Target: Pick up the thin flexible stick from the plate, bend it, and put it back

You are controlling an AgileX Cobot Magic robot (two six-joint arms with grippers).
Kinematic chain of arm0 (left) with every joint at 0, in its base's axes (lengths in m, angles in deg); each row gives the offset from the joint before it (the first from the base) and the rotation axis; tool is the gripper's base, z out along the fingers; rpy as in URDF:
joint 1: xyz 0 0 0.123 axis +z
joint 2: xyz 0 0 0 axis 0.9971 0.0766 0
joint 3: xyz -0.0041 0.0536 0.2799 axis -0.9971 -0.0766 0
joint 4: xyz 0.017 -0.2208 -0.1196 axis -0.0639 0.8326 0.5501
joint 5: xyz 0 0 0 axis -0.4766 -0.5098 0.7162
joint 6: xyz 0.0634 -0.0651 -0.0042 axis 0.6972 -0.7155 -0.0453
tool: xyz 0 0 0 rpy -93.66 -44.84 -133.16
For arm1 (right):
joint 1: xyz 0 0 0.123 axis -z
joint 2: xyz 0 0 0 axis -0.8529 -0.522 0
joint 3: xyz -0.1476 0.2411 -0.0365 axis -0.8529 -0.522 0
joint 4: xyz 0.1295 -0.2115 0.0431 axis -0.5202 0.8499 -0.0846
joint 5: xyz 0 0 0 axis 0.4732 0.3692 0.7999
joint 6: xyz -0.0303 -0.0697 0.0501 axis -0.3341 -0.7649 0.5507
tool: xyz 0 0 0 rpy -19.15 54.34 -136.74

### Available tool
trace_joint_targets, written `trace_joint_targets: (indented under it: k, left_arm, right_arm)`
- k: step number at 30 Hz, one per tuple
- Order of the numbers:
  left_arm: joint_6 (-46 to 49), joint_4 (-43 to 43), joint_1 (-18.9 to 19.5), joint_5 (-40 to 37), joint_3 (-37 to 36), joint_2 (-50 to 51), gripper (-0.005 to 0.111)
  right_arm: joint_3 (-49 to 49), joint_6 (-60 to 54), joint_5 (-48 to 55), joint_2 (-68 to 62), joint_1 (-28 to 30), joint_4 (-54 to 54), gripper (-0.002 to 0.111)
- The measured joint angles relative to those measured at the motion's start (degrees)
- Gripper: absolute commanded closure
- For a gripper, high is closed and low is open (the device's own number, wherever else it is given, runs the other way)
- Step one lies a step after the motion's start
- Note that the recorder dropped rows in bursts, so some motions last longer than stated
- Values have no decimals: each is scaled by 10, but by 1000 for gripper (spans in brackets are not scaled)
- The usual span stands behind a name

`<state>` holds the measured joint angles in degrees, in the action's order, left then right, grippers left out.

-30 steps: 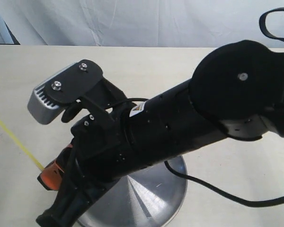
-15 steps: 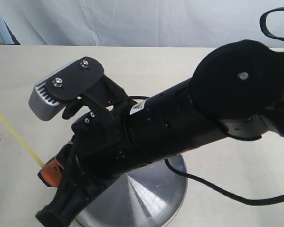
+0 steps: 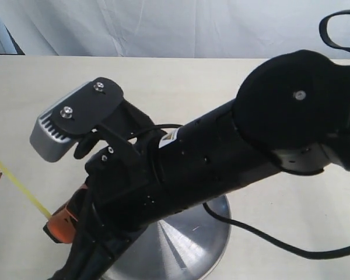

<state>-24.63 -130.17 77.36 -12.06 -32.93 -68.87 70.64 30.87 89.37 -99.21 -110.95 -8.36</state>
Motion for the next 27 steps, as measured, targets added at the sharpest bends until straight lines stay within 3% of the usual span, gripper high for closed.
trace_joint_targets:
  k: [9, 11, 17, 27]
  left_arm:
    - [-2, -16, 0, -1, 0, 0, 54]
    - [-2, -8, 0, -5, 0, 0, 59]
    - [19, 6, 0, -16, 17, 0, 106]
    - [119, 7, -3, -8, 80, 2, 106]
  right_arm:
    - [0, -11, 0, 0, -46, -4, 109]
    - [0, -11, 0, 0, -48, -4, 109]
    - [0, -13, -2, 0, -48, -4, 109]
    - [0, -9, -10, 34, -48, -30, 107]
